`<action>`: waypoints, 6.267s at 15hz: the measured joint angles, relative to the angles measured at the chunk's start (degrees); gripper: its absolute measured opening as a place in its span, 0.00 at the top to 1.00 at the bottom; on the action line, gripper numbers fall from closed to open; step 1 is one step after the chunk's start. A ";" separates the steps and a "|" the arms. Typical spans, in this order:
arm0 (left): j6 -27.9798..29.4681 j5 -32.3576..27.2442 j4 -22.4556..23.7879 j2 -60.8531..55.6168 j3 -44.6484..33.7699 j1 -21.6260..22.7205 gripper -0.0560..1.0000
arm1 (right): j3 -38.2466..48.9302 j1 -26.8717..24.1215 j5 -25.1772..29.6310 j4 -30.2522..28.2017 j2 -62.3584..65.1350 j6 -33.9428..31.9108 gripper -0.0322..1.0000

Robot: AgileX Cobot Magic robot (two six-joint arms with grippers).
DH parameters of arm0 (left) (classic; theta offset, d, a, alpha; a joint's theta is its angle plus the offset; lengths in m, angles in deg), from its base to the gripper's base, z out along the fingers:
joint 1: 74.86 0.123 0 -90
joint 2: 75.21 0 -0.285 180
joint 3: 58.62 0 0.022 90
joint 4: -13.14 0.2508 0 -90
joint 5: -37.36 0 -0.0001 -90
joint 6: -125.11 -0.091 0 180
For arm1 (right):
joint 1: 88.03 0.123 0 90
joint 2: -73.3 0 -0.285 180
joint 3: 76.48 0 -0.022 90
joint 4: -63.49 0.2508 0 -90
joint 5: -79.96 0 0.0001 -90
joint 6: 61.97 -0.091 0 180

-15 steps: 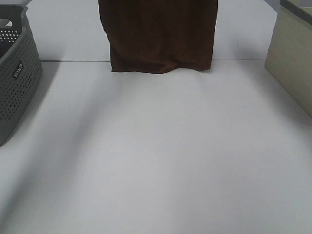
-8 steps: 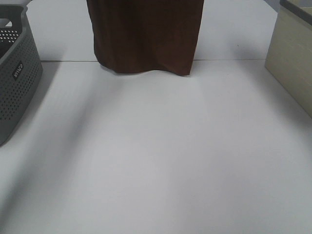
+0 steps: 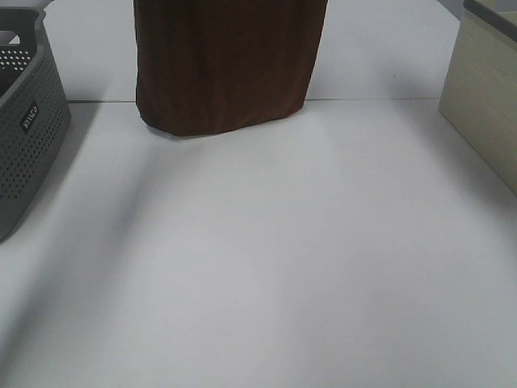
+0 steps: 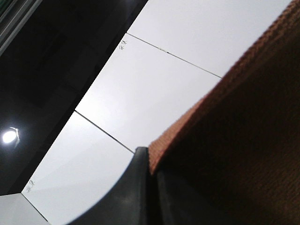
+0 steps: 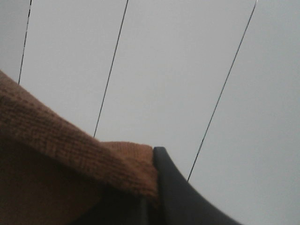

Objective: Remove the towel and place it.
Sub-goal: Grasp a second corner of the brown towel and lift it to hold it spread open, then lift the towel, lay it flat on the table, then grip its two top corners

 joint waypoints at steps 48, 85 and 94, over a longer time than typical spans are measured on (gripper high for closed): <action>17.19 -83.94 -57.24 -74.43 -95.45 -7.73 0.95 | 76.95 0.86 60.33 13.81 65.32 -10.89 0.96; 18.33 -74.08 -69.04 -32.72 -94.94 -35.64 0.71 | 103.19 0.40 55.23 14.44 43.32 -7.51 0.66; 18.62 -72.99 -71.96 -32.72 -92.07 -31.34 0.04 | 93.56 0.17 50.02 7.79 42.91 -9.85 0.17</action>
